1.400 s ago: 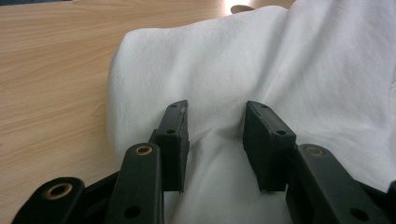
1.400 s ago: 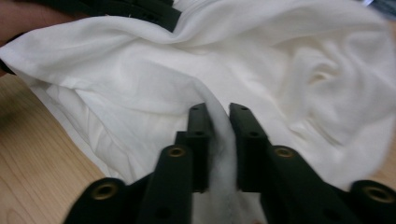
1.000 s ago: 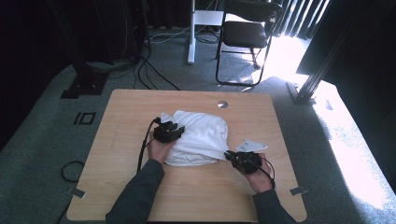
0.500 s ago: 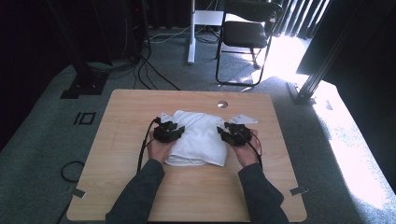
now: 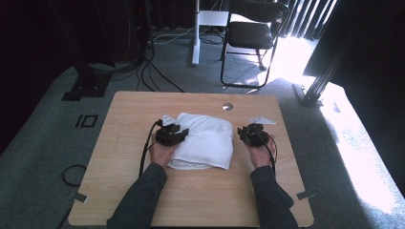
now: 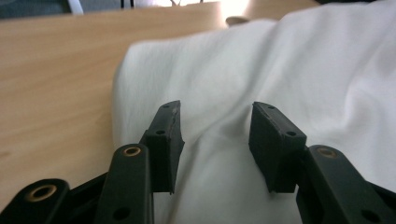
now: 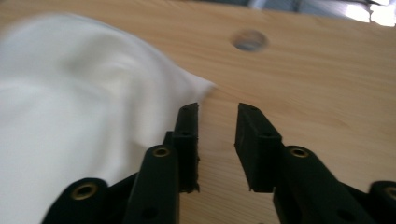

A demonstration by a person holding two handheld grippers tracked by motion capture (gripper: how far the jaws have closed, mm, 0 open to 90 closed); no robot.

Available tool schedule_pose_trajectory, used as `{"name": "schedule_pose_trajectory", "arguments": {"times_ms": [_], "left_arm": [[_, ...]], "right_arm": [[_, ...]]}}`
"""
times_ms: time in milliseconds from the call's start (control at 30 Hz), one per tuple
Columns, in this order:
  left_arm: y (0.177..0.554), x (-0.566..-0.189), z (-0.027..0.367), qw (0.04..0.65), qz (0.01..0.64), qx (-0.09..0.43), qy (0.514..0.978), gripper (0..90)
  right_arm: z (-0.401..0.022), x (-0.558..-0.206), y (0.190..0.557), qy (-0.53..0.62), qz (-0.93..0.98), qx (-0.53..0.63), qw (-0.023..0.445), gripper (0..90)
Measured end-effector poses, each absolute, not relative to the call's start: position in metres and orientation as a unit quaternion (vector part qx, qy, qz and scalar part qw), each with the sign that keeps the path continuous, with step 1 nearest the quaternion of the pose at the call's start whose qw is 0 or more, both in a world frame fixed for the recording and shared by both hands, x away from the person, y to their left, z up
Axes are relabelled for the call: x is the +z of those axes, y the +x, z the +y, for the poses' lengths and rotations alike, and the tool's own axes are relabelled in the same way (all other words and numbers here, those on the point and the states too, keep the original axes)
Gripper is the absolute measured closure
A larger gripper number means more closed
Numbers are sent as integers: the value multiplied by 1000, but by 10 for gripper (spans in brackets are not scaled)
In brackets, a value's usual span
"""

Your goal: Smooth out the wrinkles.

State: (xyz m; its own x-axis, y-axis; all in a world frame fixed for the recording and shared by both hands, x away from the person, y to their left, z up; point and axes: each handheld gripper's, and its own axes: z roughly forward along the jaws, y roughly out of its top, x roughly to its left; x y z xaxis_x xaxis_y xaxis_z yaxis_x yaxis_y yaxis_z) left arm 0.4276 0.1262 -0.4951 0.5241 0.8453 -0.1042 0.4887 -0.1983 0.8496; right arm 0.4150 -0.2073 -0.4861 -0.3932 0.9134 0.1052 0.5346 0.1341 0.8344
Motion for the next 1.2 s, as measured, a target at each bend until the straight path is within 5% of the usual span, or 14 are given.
{"name": "schedule_pose_trajectory", "arguments": {"times_ms": [133,233,267,333,633,700,833,1000,1200], "left_arm": [[432,-483,132,464,451,202,735,536],[436,-481,134,459,453,203,737,536],[437,-482,133,456,452,203,739,536],[438,-485,132,452,452,200,743,536],[437,-493,135,445,457,197,744,535],[436,-489,138,452,461,199,738,535],[433,-487,137,456,452,198,741,535],[423,-488,130,466,440,188,744,535],[399,-498,120,463,403,176,770,528]], "right_arm": [[-176,-464,411,445,733,459,232,522],[-165,-465,419,444,746,442,226,514],[-160,-468,424,447,752,425,231,564],[-162,-478,437,463,752,417,215,851],[-186,-481,442,516,722,406,218,876],[-181,-470,431,520,705,410,252,677],[-175,-460,416,498,683,473,249,546],[-140,-470,403,405,741,480,237,525],[-136,-511,420,434,775,403,219,491]]}}
